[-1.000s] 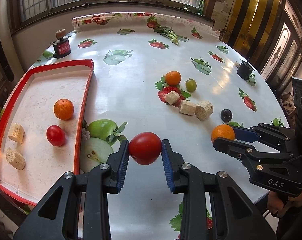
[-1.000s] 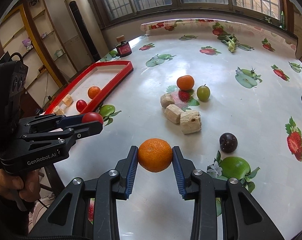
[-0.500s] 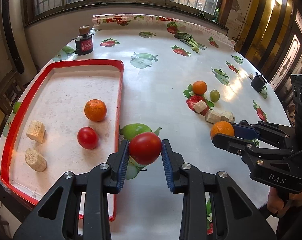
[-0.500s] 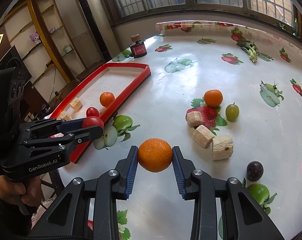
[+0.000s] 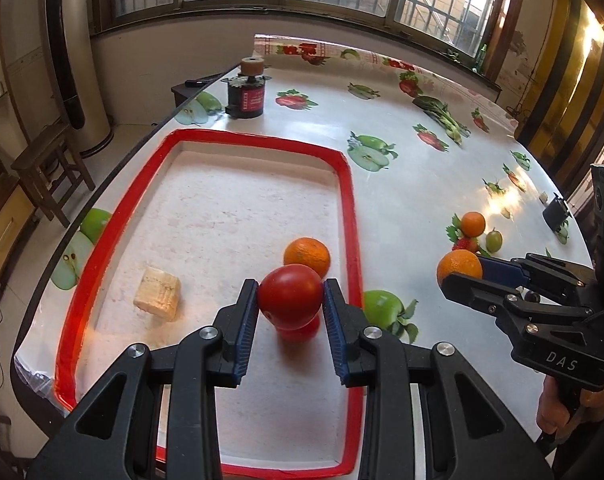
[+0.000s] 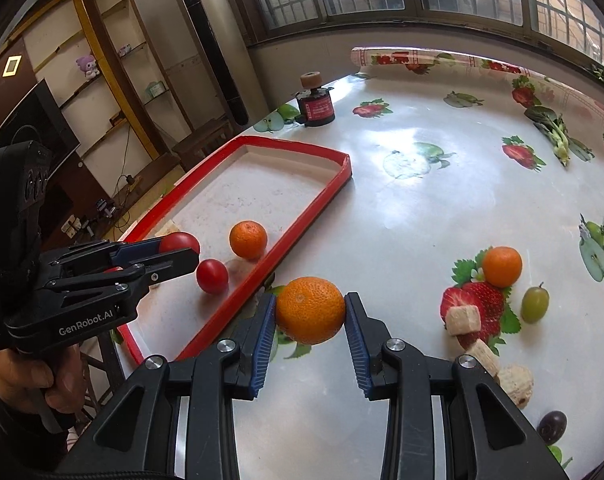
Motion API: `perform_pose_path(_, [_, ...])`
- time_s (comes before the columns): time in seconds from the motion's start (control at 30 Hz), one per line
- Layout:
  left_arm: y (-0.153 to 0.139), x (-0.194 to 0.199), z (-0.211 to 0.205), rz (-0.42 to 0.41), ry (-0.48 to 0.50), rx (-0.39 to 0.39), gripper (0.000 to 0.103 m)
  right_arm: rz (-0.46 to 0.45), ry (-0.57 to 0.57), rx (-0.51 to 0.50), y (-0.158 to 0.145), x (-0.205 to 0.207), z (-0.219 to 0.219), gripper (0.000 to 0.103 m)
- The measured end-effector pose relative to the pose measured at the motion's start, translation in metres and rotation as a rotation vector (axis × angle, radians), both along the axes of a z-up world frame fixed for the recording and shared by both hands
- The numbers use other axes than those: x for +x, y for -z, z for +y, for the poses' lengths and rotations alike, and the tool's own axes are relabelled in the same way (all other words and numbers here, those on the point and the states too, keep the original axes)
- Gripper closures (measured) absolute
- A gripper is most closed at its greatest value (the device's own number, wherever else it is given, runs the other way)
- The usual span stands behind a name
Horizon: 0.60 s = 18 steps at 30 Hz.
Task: Organize fruits
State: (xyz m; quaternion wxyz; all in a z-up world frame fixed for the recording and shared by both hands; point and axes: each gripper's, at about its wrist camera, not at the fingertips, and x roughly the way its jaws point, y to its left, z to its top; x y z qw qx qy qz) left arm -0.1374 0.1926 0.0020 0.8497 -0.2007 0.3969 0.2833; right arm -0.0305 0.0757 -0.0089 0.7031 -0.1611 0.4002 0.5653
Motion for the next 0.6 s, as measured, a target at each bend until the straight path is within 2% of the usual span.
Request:
perform_pose_path(0.33, [0.001,-0.003,0.051,0.012,-0.076,0.001,0.073,0.017,-0.039,0.002,0.002,0.002,0.066,0.068])
perform_pose_path(0.6, [0.017,0.007,0.080,0.050,-0.113,-0.020,0.073,0.017,-0.049,-0.024,0.015,0.009,0.116,0.068])
